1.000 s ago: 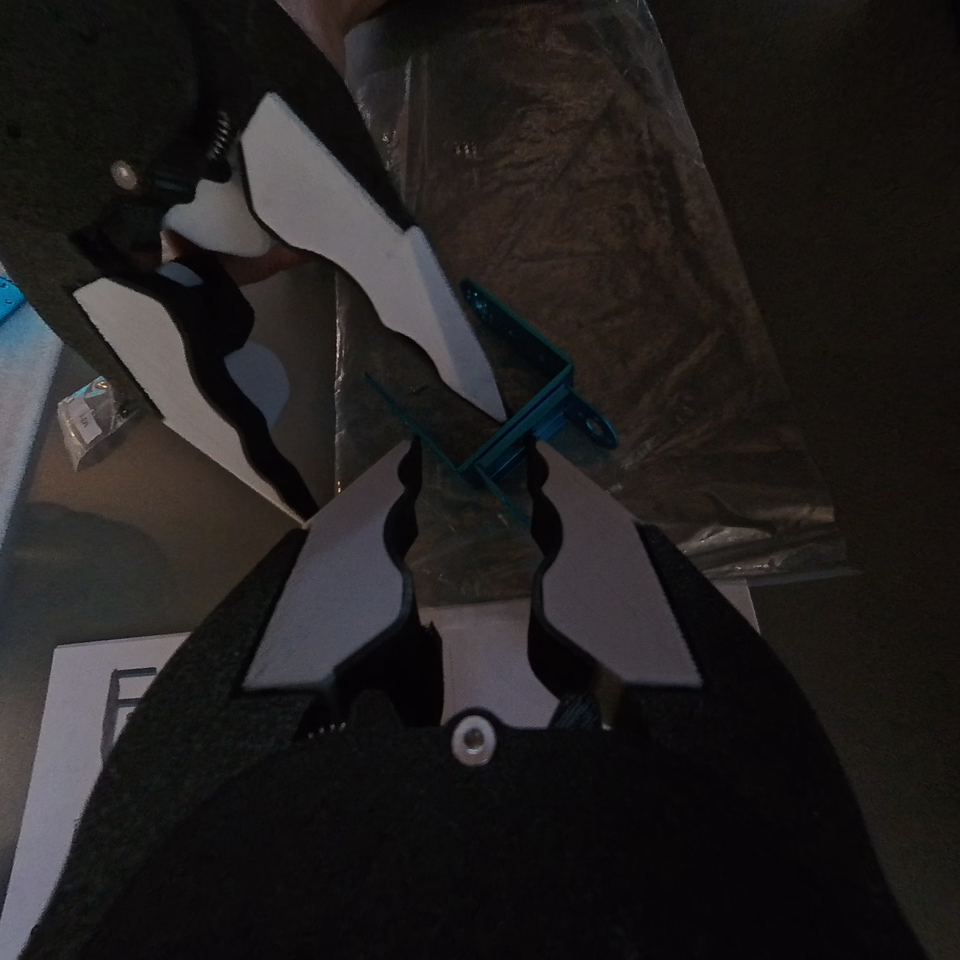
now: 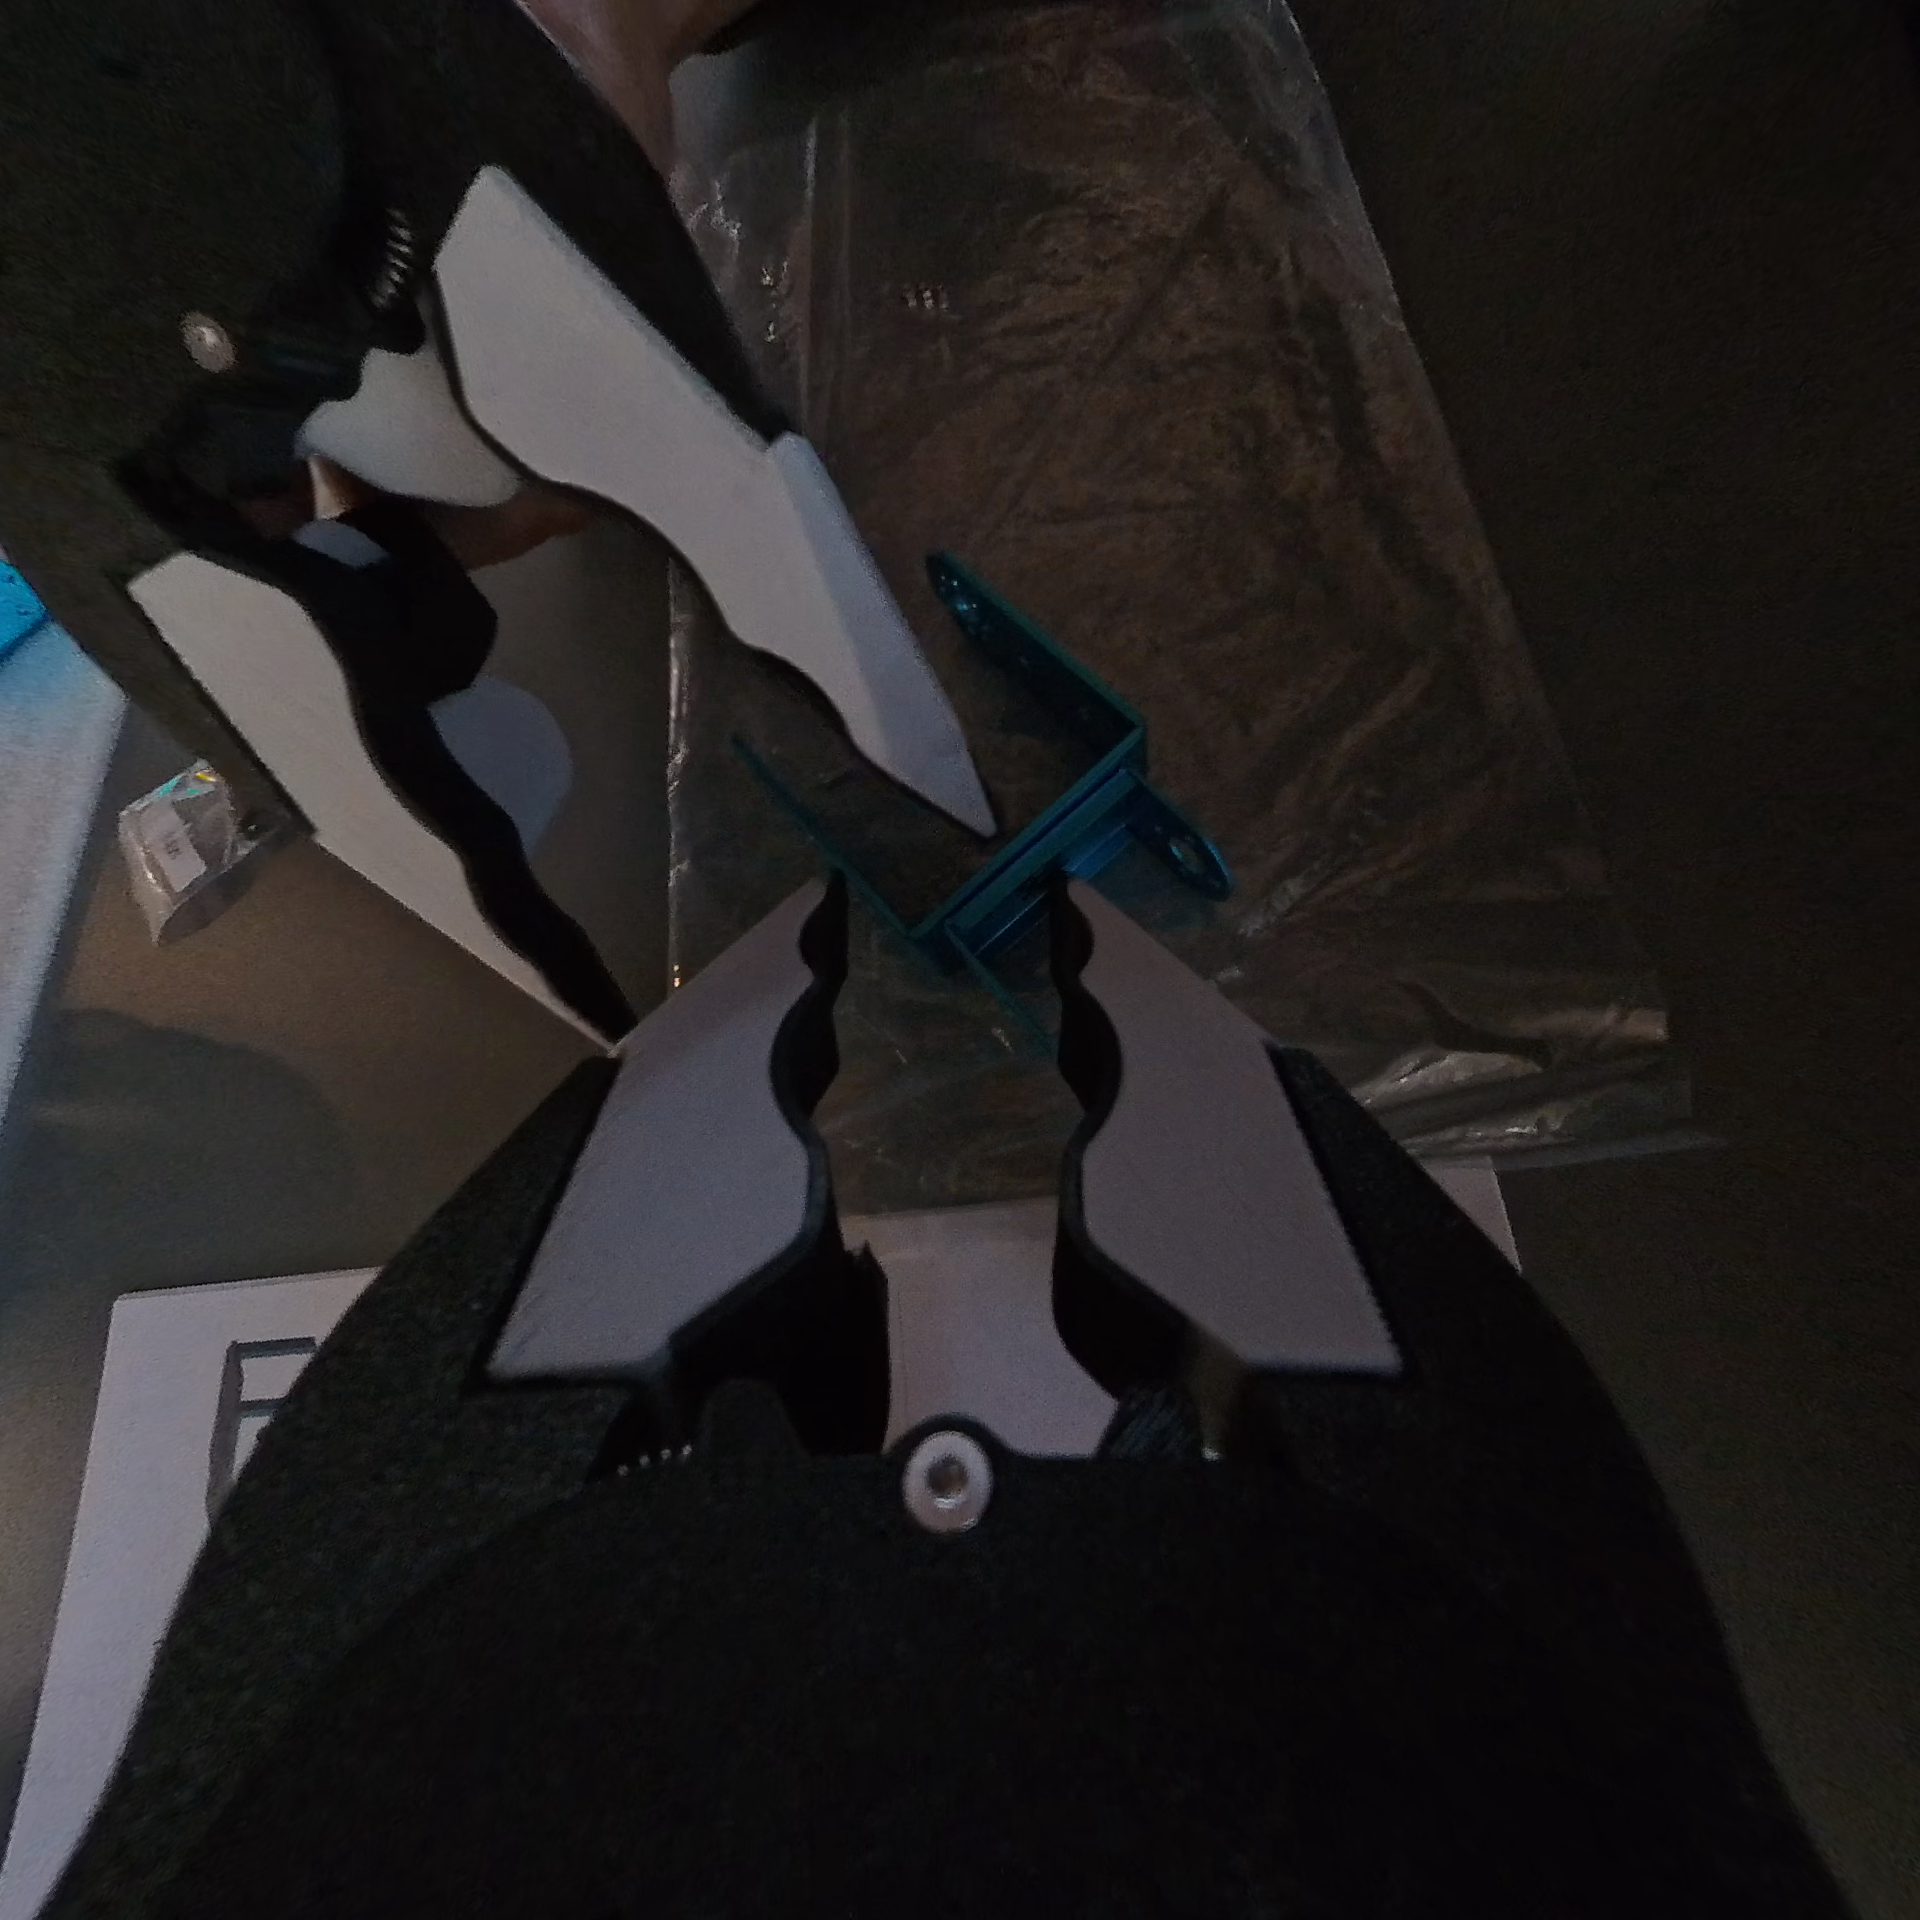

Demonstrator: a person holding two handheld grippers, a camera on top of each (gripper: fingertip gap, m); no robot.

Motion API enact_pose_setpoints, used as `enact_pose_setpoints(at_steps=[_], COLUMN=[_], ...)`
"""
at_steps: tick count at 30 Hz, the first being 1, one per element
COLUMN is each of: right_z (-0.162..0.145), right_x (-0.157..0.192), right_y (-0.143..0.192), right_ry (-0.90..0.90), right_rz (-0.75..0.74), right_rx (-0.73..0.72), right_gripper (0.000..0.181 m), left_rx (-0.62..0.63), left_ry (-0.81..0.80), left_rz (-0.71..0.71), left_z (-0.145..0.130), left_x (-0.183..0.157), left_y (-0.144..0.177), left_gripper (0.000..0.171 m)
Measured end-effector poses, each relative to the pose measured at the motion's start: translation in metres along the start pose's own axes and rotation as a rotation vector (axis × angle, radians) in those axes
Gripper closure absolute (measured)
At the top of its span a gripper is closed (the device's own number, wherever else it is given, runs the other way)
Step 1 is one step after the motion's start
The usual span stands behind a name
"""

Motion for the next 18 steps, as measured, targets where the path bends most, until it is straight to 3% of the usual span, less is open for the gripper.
enact_pose_setpoints(at_steps=[6,8,18], right_z=[0.0007,0.0012,0.0007], right_x=[-0.0005,-0.0049,0.0002], right_y=[-0.0025,0.0009,-0.0034], right_ry=[0.007,-0.016,0.016], right_rz=[-0.027,-0.032,-0.033], right_rx=[0.015,-0.005,0.018], right_gripper=[0.093,0.102,0.092], left_rx=[0.0,0.0,0.0], left_ry=[-0.004,-0.005,-0.01], left_rz=[0.004,0.004,0.006], left_z=[0.0,0.0001,0.0], left_x=[0.0002,0.0002,0.0004], left_y=[0.0,0.0,0.0], left_gripper=[0.133,0.134,0.134])
Point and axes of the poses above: each gripper's, where its closed fingertips meet, y back along the fingers, z out of its top, x = y × z across the jaws, the point moved 4 cm from there along y, back along the fingers, and after that the axes turned 10 degrees about x, right-handed, at the moved point
